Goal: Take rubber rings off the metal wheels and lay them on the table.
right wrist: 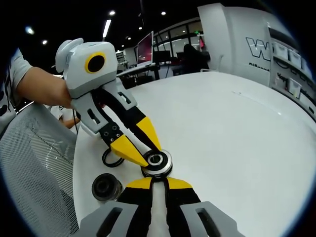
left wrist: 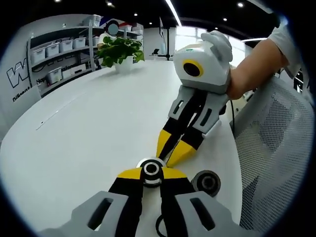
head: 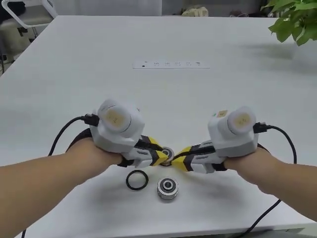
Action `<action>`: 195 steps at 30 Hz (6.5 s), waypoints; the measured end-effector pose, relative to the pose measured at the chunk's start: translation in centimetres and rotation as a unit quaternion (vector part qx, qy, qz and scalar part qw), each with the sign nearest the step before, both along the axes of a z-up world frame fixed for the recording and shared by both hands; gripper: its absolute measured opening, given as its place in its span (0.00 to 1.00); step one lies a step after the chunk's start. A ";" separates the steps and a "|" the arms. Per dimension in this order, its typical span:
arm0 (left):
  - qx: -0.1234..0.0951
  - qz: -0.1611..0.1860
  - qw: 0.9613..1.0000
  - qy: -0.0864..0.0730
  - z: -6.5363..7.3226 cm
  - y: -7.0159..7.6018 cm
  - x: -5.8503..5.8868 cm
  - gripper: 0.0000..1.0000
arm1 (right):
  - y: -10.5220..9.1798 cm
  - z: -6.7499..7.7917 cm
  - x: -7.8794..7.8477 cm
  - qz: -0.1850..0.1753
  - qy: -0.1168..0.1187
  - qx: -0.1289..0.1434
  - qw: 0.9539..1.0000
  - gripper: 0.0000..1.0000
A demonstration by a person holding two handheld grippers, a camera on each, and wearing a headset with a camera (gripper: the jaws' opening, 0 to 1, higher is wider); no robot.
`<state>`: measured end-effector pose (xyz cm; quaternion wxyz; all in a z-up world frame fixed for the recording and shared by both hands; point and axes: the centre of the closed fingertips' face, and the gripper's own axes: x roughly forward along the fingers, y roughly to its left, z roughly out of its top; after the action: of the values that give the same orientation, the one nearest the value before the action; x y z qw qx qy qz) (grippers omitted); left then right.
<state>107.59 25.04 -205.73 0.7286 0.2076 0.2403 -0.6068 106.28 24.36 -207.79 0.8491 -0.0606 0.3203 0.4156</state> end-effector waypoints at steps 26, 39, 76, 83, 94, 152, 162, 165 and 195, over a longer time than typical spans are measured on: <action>-0.001 0.014 1.000 -0.007 0.0 -0.1 -0.4 0.06 | -0.8 1.2 0.5 -0.094 0.057 0.095 0.989 0.00; 0.004 0.020 1.000 -0.007 -0.1 -0.1 -0.3 0.06 | -0.3 2.0 0.2 -0.110 0.074 0.137 0.982 0.00; 0.006 0.015 1.000 -0.010 0.1 -0.1 -0.6 0.07 | 1.1 2.6 0.1 -0.089 0.078 0.154 0.981 0.00; 0.007 0.000 1.000 -0.012 0.8 0.1 -1.1 0.13 | 1.0 3.0 0.4 -0.089 0.077 0.160 0.980 0.00; -0.013 -0.017 1.000 -0.007 3.0 1.0 -2.2 0.24 | 1.3 4.5 0.2 -0.083 0.073 0.175 0.978 0.00; -0.066 0.056 0.996 -0.003 6.8 10.5 -4.9 0.62 | 7.6 4.0 -3.2 0.005 0.126 0.174 0.977 0.00; -0.063 0.059 0.996 -0.002 6.5 11.0 -5.3 0.65 | 7.6 2.9 -3.1 0.002 0.142 0.166 0.976 0.00; -0.062 0.062 0.996 -0.001 6.5 11.2 -5.3 0.64 | 7.7 2.7 -3.2 0.002 0.145 0.163 0.976 0.00; -0.047 0.063 0.997 0.005 5.8 11.6 -5.2 0.63 | 6.5 1.1 -2.5 -0.027 0.148 0.135 0.979 0.01</action>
<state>102.37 36.64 -199.91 0.7732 0.1546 0.2277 -0.5713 103.78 30.87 -206.65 0.8034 0.1253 0.3848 0.4368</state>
